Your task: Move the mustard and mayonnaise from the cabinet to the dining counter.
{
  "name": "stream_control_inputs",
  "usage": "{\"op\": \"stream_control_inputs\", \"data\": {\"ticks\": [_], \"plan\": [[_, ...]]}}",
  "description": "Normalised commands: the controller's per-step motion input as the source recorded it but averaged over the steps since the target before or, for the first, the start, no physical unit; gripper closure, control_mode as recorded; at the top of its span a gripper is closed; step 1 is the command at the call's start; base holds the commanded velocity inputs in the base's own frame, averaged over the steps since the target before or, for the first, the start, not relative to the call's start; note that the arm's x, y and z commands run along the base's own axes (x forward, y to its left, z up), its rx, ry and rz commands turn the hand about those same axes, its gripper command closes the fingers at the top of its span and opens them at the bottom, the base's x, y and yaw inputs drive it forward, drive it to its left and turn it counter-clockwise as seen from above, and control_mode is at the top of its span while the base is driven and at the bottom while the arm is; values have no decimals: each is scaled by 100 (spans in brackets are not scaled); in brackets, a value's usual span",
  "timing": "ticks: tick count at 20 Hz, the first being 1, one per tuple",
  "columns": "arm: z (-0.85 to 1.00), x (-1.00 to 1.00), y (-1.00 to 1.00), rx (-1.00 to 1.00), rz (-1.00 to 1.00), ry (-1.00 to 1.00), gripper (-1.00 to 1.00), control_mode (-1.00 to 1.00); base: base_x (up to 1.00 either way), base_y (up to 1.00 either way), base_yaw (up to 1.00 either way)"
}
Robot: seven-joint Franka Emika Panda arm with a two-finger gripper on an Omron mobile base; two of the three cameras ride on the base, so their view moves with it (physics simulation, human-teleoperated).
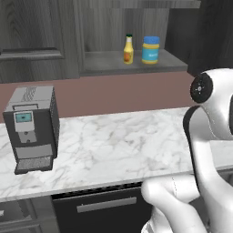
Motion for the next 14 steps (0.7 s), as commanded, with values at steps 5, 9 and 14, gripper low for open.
{"op": "stream_control_inputs", "data": {"ticks": [5,9,14], "plan": [[0,-84,84,-3,18,0,-100,-100,0,0,0],[0,-79,100,-7,31,2,-100,-100,0,0,0],[0,-36,100,-3,37,14,-100,-100,0,0,0]]}}
